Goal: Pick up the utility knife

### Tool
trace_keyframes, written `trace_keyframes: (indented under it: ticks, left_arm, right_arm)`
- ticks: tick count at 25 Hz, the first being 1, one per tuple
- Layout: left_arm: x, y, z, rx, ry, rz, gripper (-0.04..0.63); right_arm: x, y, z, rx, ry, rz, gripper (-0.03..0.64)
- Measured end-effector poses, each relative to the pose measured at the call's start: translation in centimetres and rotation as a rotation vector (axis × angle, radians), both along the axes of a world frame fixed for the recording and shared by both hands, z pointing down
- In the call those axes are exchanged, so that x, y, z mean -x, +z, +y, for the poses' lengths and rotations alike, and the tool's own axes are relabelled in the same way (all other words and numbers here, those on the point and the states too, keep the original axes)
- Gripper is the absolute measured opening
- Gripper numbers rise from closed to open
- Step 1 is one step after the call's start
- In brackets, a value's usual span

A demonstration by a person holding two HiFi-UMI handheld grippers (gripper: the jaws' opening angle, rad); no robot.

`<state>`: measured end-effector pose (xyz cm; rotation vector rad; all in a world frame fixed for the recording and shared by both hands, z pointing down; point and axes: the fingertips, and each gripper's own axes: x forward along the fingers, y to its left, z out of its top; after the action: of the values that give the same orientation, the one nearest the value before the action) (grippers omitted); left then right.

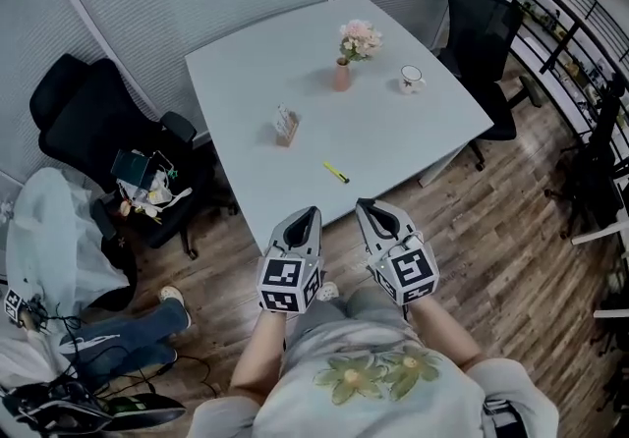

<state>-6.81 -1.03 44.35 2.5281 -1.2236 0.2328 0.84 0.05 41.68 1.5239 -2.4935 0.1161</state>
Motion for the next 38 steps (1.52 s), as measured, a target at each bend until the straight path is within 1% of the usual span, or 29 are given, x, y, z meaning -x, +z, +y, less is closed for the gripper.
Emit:
trace_keyframes:
  ticks: [4, 9, 12, 15, 16, 17, 18, 20, 22, 23, 30, 38]
  left_arm:
    - [-0.5, 0.8, -1.1, 0.019, -0.007, 0.000, 0.002]
    - [-0.6, 1.9, -3.1, 0.044, -0.041, -0.009, 0.002]
    - [-0.8, 2.0, -4.8, 0.049, -0.080, -0.019, 0.002]
    - [-1.4, 1.5, -6.4, 0.051, -0.125, -0.008, 0.002]
    - [-1.7, 1.3, -6.9, 0.049, -0.132, -0.006, 0.002]
    - [-2.0, 1.2, -7.4, 0.047, -0.137, -0.007, 0.002]
    - [-2.3, 1.0, -7.8, 0.044, -0.142, -0.009, 0.002]
    - [-2.7, 0.8, -8.7, 0.041, -0.154, -0.010, 0.002]
    - [-3.0, 0.7, -9.4, 0.041, -0.168, -0.009, 0.002]
    - [-3.1, 0.7, -9.8, 0.042, -0.174, -0.010, 0.002]
    - [-3.0, 1.5, -11.1, 0.059, -0.205, -0.029, 0.002]
    - [-2.1, 3.1, -11.4, 0.102, -0.227, -0.037, 0.002]
  right_arm:
    - [-0.4, 0.8, -1.7, 0.009, 0.000, 0.014, 0.006]
    - [-1.0, 1.3, -4.6, 0.017, -0.020, 0.005, 0.006]
    - [-1.6, 1.2, -6.6, 0.015, -0.046, 0.000, 0.007]
    - [-2.0, 0.6, -8.4, 0.010, -0.093, -0.002, 0.008]
    - [-2.1, 0.3, -9.0, 0.007, -0.111, -0.003, 0.020]
    - [-2.2, 0.1, -9.6, 0.004, -0.129, -0.006, 0.054]
    - [-2.3, -0.2, -10.2, 0.000, -0.146, -0.008, 0.068]
    - [-2.5, -0.8, -11.2, -0.013, -0.174, -0.014, 0.120]
    - [-2.5, -1.4, -12.2, -0.031, -0.191, -0.021, 0.165]
    - [-2.6, -1.6, -12.7, -0.037, -0.195, -0.025, 0.176]
    - [-2.7, -0.8, -14.8, -0.022, -0.209, -0.041, 0.176]
    - [-2.3, 2.3, -15.8, 0.047, -0.215, -0.028, 0.176]
